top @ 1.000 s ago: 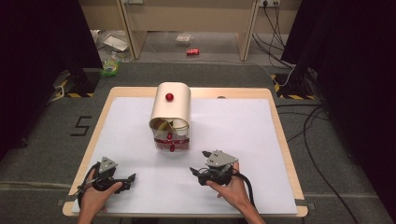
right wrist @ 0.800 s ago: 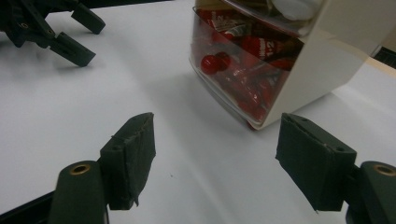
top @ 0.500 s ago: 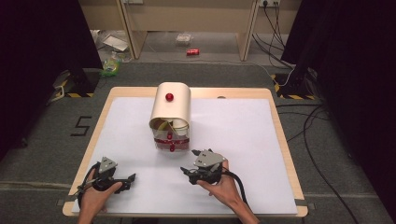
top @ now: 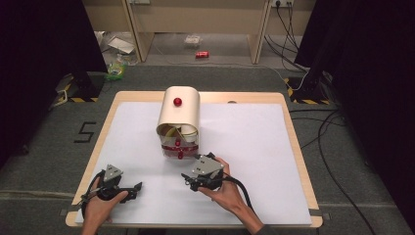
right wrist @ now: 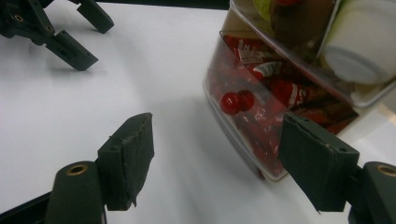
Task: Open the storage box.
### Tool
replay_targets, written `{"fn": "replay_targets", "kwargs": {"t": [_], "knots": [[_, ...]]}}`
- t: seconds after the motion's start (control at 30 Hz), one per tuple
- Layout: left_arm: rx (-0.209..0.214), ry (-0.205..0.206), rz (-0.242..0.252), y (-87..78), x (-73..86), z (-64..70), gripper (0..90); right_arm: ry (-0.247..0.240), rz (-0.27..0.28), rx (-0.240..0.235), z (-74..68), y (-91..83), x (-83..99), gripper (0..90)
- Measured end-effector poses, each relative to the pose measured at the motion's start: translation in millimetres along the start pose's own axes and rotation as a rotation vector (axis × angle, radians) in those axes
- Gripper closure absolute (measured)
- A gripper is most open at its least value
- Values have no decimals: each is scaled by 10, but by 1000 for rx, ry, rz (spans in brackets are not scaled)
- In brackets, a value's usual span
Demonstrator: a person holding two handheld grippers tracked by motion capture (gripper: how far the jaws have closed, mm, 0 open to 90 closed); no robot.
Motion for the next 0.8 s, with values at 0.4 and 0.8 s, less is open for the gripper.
{"fn": "replay_targets", "kwargs": {"t": [0.4, 0.8], "knots": [[0, 0, 0, 0, 0, 0, 69, -112, -8, 35, -18, 147, -90, 279], [0, 0, 0, 0, 0, 0, 69, -219, -16, 73, -13, 280, -114, 284]]}}
Point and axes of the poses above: each handheld gripper's, and its own axes: y roughly forward along the jaws, x roughly out of its underside, z roughly to its right, the point moved 4 cm from there along y, roughly forward along the jaws, and after that the axes turned 15 degrees about -y, right-handed, at the moved point
